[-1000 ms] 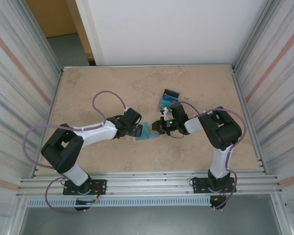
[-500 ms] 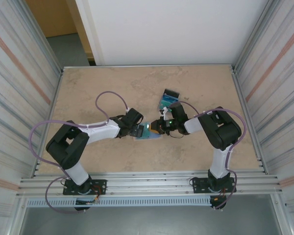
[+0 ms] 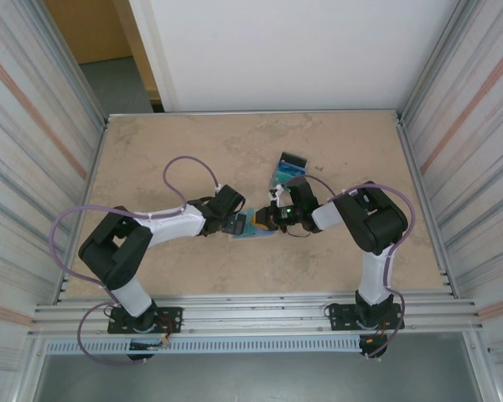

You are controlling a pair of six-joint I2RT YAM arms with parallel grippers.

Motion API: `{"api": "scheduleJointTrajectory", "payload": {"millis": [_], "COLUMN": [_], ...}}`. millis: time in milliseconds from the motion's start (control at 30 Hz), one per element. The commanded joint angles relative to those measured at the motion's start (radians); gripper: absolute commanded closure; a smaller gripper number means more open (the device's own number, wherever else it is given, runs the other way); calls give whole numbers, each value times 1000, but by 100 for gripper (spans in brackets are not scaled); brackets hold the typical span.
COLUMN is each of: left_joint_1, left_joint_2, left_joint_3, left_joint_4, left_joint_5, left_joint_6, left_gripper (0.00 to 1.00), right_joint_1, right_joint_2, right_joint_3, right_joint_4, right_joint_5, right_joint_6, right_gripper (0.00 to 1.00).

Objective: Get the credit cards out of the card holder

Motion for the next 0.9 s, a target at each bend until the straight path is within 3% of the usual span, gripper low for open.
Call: {"api": "scheduleJointTrajectory", "payload": {"millis": [0, 500, 867], "left_joint_1": [4, 30, 69], "left_joint_2": [3, -6, -38], "left_joint_3": [-30, -44, -4], "left_joint_4": [-51, -58, -45], "left_joint_5": [-11, -17, -28], "left_joint_6": [-15, -18, 97], "left_gripper": [1, 1, 1], "right_joint_1": [-21, -75, -84], "right_joint_2": [-30, -97, -308], "right_joint_3": [-15, -58, 72], "right_joint_4": [23, -45, -647], "right_joint_5": [-13, -13, 174], "right_joint_6": [5, -39, -383], "right_gripper": [93, 98, 99]}}
